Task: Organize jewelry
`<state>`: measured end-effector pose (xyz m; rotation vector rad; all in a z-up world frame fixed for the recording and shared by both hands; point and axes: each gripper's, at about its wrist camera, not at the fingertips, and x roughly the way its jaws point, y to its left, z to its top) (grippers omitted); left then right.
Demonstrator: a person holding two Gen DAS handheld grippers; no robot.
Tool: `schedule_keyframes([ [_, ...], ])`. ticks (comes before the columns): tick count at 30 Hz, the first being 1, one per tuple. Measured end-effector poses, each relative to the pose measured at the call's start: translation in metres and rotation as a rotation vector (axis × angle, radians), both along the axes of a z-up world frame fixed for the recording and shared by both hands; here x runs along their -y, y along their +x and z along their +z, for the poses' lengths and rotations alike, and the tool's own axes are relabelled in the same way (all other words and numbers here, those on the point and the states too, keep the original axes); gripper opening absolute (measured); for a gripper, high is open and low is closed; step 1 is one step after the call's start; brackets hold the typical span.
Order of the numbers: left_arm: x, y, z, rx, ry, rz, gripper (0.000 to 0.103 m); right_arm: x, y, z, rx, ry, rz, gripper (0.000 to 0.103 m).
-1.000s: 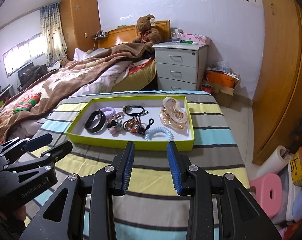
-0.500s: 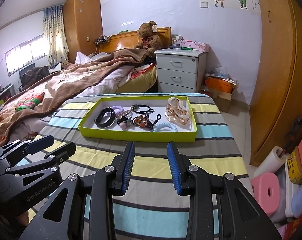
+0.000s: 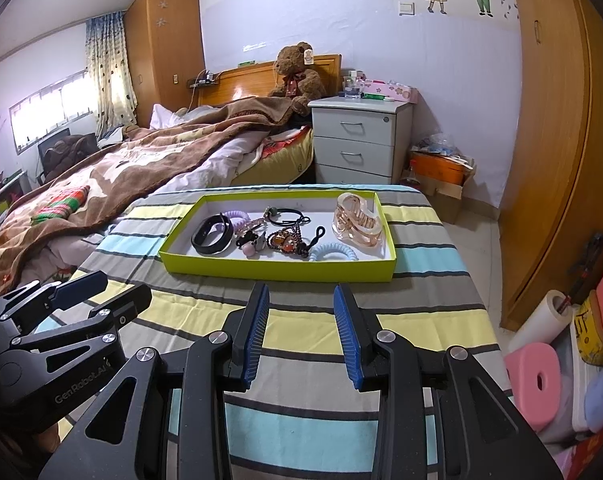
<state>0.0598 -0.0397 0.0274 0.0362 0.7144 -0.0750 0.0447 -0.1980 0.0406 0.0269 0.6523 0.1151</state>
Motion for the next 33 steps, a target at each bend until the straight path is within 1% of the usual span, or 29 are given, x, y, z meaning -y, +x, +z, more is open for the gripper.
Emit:
schedule_keyframes([
  [14, -0.0017, -0.0021, 0.0019, 0.002, -0.002, 0.011, 0.054, -0.0029, 0.0005, -0.0003, 0.006, -0.002, 0.004, 0.035],
  [28, -0.0029, -0.0002, 0.0003, -0.017, -0.013, 0.009, 0.054, -0.0027, 0.0004, -0.0003, 0.005, -0.002, 0.004, 0.035],
  [33, -0.0029, 0.0013, -0.0012, -0.022, -0.003, 0.016, 0.054, -0.0026, 0.0004, -0.0003, 0.004, -0.002, 0.005, 0.035],
])
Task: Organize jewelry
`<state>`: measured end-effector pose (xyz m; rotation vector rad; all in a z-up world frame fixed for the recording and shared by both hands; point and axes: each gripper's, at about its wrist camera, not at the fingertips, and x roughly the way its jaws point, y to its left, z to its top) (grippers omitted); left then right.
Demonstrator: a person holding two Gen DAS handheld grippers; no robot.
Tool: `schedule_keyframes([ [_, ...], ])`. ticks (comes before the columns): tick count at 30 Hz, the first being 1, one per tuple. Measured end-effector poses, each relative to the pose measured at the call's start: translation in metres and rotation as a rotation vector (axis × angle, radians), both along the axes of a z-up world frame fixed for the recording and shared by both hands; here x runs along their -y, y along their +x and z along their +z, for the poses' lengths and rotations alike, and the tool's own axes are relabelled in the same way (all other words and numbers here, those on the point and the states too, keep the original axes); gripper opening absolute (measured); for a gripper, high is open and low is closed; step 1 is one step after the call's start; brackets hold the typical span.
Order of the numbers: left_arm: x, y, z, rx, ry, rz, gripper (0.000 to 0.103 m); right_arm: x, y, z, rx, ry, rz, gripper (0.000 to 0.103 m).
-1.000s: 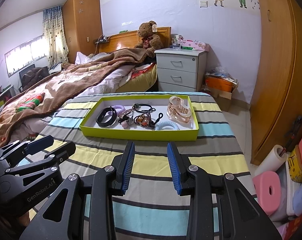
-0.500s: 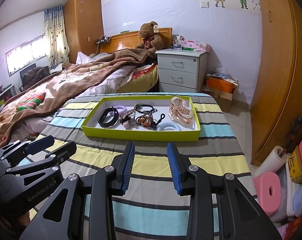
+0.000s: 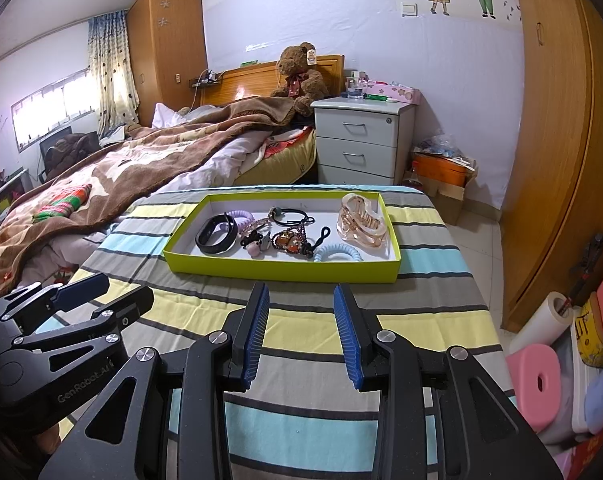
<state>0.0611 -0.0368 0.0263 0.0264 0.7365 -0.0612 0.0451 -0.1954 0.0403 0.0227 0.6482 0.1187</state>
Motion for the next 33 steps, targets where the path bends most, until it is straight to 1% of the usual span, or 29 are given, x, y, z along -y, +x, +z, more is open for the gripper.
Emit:
schedule_keyframes([
  [2, 0.0004, 0.0005, -0.0003, -0.001, 0.009, 0.002, 0.054, -0.0003, 0.0001, 0.0000, 0.000, 0.001, 0.000, 0.035],
  [8, 0.0009, 0.0016, -0.0005, -0.008, -0.007, -0.003, 0.054, 0.0000, 0.0000, 0.0001, 0.000, -0.001, 0.000, 0.035],
  [33, -0.0040, -0.0021, 0.0019, -0.008, -0.003, -0.003, 0.054, -0.0033, -0.0004, -0.0010, 0.001, -0.001, 0.003, 0.035],
])
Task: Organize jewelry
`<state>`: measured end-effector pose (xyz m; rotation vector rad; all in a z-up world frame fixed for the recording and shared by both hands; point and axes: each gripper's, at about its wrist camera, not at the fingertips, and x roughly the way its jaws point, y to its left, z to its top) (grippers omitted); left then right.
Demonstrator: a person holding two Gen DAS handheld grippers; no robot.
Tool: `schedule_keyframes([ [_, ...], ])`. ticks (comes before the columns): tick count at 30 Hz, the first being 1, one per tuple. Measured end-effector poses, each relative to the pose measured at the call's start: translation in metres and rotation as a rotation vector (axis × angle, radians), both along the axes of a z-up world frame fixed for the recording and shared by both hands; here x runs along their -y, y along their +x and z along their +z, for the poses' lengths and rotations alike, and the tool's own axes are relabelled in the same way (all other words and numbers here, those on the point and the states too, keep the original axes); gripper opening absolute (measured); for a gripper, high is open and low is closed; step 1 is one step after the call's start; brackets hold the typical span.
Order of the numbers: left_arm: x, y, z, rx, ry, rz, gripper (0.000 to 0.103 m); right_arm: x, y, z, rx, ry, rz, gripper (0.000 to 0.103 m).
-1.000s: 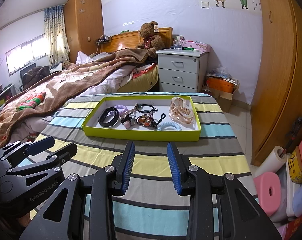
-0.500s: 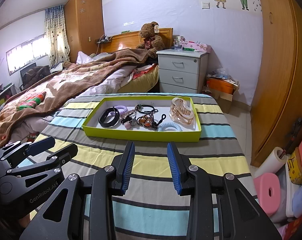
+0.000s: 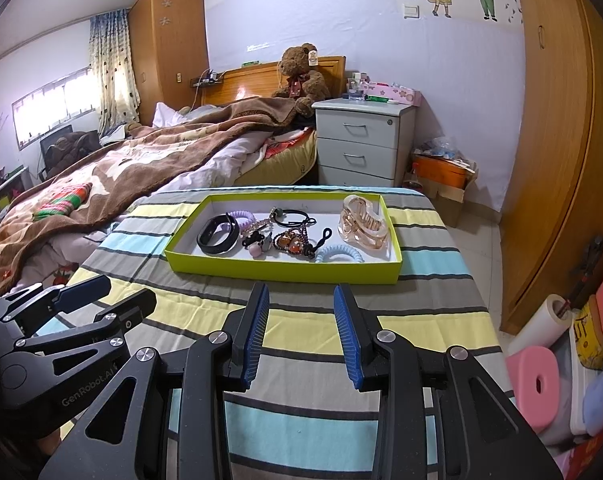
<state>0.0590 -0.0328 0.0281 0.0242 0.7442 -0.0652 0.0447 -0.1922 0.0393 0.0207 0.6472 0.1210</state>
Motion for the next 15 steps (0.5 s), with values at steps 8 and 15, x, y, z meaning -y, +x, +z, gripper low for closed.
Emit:
schedule_keyframes([
  [8, 0.0007, 0.0009, -0.0010, -0.002, 0.001, -0.001, 0.054, -0.0003, 0.0001, -0.0003, 0.001, 0.000, -0.001, 0.035],
  [15, 0.0004, 0.0010, -0.0015, -0.005, 0.001, -0.004, 0.054, 0.0002, -0.0003, -0.0006, 0.001, 0.000, -0.002, 0.035],
])
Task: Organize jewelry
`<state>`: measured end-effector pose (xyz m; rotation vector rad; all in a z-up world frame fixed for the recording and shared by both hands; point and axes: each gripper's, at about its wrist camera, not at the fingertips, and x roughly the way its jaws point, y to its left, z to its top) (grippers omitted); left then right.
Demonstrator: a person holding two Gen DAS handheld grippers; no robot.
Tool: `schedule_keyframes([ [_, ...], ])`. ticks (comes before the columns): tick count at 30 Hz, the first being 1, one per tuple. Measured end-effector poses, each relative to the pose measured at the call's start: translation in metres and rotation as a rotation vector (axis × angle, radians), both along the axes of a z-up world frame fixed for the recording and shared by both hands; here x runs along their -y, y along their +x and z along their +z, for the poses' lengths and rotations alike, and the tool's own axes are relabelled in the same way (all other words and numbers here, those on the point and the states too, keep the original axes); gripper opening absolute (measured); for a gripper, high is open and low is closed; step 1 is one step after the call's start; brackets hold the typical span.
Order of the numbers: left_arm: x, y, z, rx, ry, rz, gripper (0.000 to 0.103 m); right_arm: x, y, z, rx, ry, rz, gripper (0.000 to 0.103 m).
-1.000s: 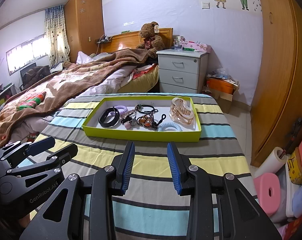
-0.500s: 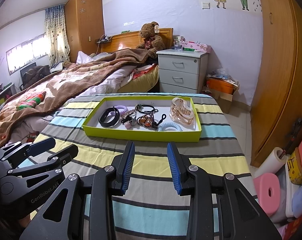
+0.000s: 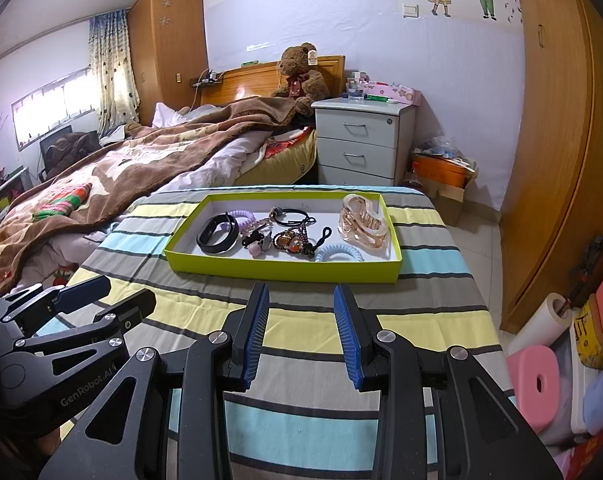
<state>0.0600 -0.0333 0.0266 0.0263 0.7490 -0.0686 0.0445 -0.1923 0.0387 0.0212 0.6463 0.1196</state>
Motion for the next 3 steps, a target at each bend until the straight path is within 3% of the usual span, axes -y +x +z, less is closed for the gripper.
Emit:
schedule_keyframes([
  [3, -0.0002, 0.0005, -0.0004, -0.001, -0.001, -0.002, 0.054, 0.0000, 0.0000, 0.0000, 0.000, 0.000, 0.000, 0.035],
])
